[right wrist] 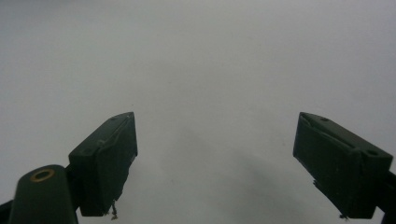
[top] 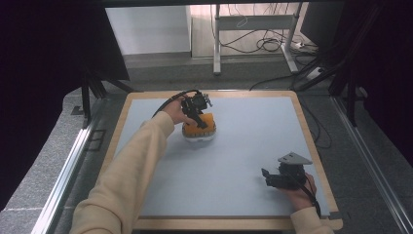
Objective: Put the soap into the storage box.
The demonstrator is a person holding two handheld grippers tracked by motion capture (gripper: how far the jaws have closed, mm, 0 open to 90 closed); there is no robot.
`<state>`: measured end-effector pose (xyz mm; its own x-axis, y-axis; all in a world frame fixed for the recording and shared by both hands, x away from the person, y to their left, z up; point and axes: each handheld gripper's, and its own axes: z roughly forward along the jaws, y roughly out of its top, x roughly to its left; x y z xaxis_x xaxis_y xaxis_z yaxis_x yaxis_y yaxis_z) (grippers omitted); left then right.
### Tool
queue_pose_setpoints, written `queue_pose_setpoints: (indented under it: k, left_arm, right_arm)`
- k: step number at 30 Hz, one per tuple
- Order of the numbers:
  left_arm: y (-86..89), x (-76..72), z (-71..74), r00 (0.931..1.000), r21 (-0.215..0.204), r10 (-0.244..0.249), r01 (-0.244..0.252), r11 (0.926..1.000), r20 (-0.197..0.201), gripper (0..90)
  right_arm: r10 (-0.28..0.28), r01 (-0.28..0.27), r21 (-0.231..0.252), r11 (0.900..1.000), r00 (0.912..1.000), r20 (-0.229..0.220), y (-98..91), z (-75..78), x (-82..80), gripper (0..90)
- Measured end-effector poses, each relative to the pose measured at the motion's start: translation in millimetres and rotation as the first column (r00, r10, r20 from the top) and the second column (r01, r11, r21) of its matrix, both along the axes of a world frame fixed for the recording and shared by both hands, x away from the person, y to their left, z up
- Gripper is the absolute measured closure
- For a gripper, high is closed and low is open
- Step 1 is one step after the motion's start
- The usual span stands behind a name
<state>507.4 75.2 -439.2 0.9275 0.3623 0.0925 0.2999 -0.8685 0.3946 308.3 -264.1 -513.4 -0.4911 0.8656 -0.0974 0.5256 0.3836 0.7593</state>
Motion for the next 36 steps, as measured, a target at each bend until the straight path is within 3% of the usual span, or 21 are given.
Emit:
queue_pose_setpoints:
  k: [1,8,14,23,25,29,30,32,34,36]
  left_arm:
    - [1.3,-0.6,2.0,0.9998,0.006,0.013,-0.014,0.9999,0.017,34.6]
    - [3.5,-3.6,5.7,0.9965,0.011,0.057,-0.058,0.9983,0.061,25.2]
    - [5.0,-10.6,15.7,0.9948,-0.032,0.072,-0.07,0.997,0.071,21.9]
    - [11.1,-24.2,22.3,0.9934,-0.06,0.095,-0.091,0.994,0.064,18.5]
    - [15.1,-28.5,23.2,0.9911,-0.078,0.117,-0.112,0.9906,0.062,18.3]
    - [28.7,-42.0,24.8,0.98,-0.141,0.189,-0.179,0.9737,0.062,17.9]
    - [28.7,-42.0,24.8,0.98,-0.141,0.189,-0.179,0.9737,0.062,18.1]
    - [36.5,-54.7,21.9,0.9693,-0.168,0.239,-0.227,0.9594,0.058,17.9]
    - [39.9,-58.9,20.5,0.9673,-0.178,0.248,-0.235,0.9557,0.055,17.8]
    - [47.6,-69.4,15.9,0.9601,-0.206,0.276,-0.262,0.9428,0.043,17.8]
  right_arm:
    - [0.001,-0.001,0.001,1.0,1.0,0.001,0.5,0.0,-0.1,14.0]
    - [0.004,-0.004,0.0,1.0,1.0,0.0,1.1,0.2,-0.5,14.0]
    - [0.004,-0.004,0.0,1.0,1.0,-0.001,0.8,0.1,-0.1,14.1]
    - [0.008,-0.008,-0.001,1.0,1.0,0.0,1.7,0.7,-0.6,14.0]
    - [0.008,-0.008,-0.001,1.0,1.0,0.001,1.7,0.8,-0.6,14.0]
    - [0.006,-0.006,-0.001,1.0,1.0,0.003,2.0,0.9,-0.9,14.0]
    - [0.006,-0.006,-0.001,1.0,1.0,0.003,2.0,0.9,-0.9,14.0]
    - [0.007,-0.007,-0.002,1.0,1.0,0.005,2.5,1.3,-1.1,14.0]
    - [0.007,-0.007,0.0,1.0,1.0,0.005,2.6,1.4,-1.1,14.0]
    - [0.007,-0.007,0.0,1.0,1.0,0.005,2.6,1.7,-1.3,14.1]
